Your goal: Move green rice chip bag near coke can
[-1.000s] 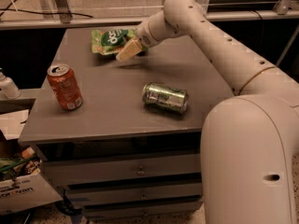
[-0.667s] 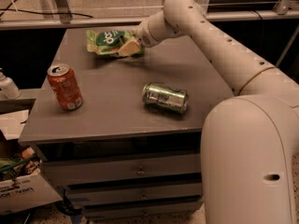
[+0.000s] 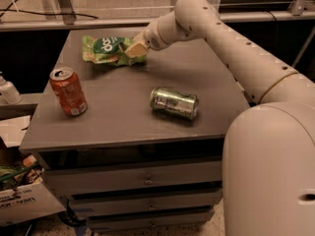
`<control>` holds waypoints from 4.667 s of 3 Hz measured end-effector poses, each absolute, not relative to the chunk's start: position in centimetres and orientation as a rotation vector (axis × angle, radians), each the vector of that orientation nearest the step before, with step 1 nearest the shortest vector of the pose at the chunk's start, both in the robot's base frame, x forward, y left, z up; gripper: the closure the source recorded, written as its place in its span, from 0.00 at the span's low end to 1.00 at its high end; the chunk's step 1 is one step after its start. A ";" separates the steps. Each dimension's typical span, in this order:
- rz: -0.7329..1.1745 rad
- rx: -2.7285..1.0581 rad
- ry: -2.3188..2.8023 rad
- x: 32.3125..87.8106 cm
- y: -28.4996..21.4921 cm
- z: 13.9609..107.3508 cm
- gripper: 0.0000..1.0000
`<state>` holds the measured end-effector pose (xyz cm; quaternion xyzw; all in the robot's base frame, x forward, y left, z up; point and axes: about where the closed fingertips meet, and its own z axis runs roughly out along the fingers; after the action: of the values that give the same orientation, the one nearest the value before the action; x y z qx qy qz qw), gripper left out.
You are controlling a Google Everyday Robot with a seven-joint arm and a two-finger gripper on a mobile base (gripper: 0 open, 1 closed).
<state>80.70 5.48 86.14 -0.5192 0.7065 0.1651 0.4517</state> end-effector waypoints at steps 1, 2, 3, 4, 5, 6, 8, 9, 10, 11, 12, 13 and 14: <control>0.416 -1.273 1.705 78.6 5.2 88.3 1.00; 0.419 -1.250 1.669 76.2 5.0 90.9 1.00; 0.415 -1.233 1.667 73.8 5.9 92.5 1.00; 0.414 -1.236 1.682 71.8 7.6 92.8 1.00; 0.393 -1.242 1.726 70.4 9.2 92.4 1.00; 0.355 -1.228 1.807 70.3 10.6 92.2 1.00; 0.348 -1.166 1.939 71.7 12.4 91.0 1.00; 0.383 -1.148 1.982 71.5 12.8 89.7 1.00; 0.429 -1.135 2.002 70.7 12.7 88.7 1.00; 0.486 -1.155 1.995 69.3 12.7 88.3 1.00; 0.543 -1.207 1.979 68.3 13.2 87.6 0.85; 0.583 -1.247 1.970 67.7 13.7 86.9 0.61; 0.602 -1.264 1.966 67.4 13.9 86.5 0.38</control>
Offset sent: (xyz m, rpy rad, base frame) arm -0.0793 -0.0120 0.0866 0.0965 -0.1030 -0.0008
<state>67.37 13.90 86.55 -0.4896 0.7611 0.2329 0.3562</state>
